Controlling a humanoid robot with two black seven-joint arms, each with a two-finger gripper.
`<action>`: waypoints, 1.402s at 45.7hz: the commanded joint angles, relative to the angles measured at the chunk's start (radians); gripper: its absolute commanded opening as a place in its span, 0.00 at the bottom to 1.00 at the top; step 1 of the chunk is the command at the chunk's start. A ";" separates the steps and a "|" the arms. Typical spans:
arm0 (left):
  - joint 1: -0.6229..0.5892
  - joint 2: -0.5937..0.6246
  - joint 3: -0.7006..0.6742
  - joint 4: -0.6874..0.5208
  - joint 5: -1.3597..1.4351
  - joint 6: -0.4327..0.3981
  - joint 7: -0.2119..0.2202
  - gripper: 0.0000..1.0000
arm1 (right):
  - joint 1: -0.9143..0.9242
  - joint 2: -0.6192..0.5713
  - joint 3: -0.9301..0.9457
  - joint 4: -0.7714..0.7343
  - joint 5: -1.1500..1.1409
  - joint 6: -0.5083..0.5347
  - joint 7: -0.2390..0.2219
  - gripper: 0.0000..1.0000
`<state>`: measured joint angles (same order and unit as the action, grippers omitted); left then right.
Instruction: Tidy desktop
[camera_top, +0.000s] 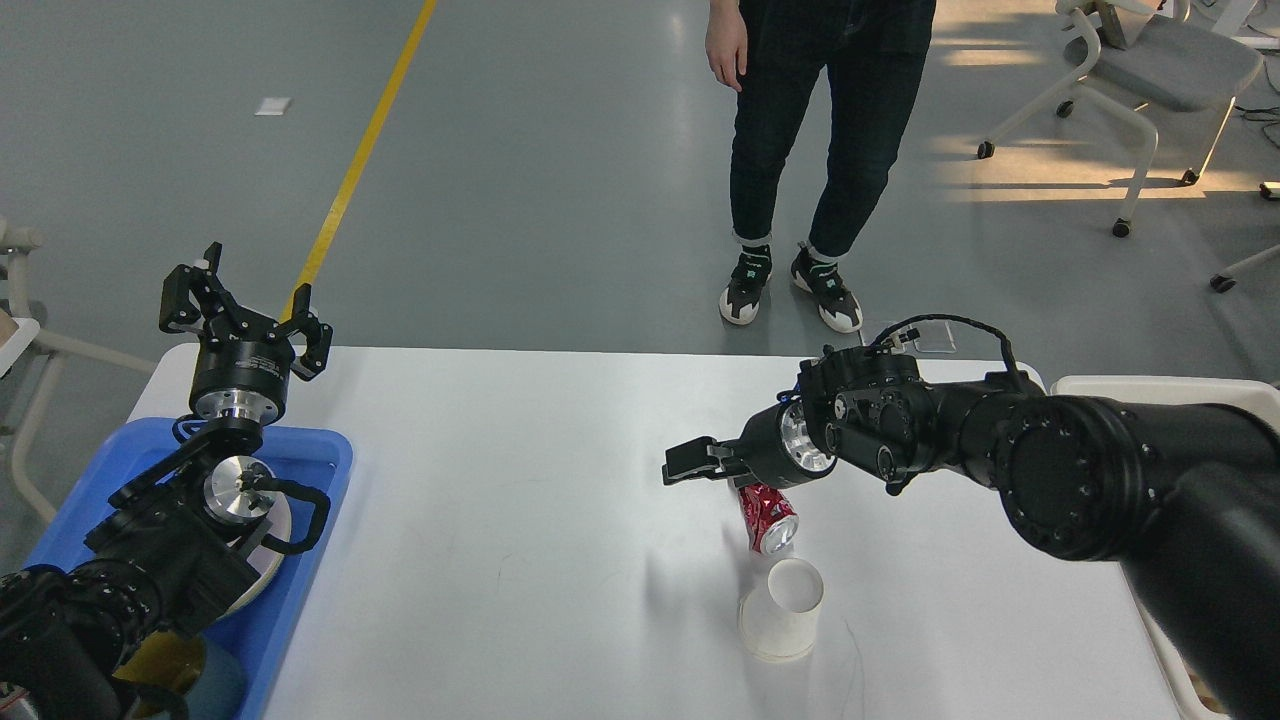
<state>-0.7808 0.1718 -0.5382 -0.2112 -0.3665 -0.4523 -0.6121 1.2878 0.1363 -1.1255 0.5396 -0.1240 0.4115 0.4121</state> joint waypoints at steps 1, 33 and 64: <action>-0.001 0.000 0.001 0.001 0.000 0.000 0.000 0.97 | -0.004 -0.012 -0.011 0.000 -0.002 -0.010 0.001 1.00; 0.000 0.000 0.000 0.001 0.000 0.000 0.000 0.96 | -0.107 -0.029 -0.083 -0.073 -0.022 -0.014 0.001 1.00; 0.000 0.000 0.001 0.000 0.000 0.000 0.000 0.96 | -0.197 -0.018 -0.082 -0.096 -0.013 -0.030 0.001 1.00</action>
<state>-0.7808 0.1718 -0.5382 -0.2114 -0.3666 -0.4524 -0.6121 1.1065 0.1122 -1.2090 0.4430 -0.1417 0.3857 0.4127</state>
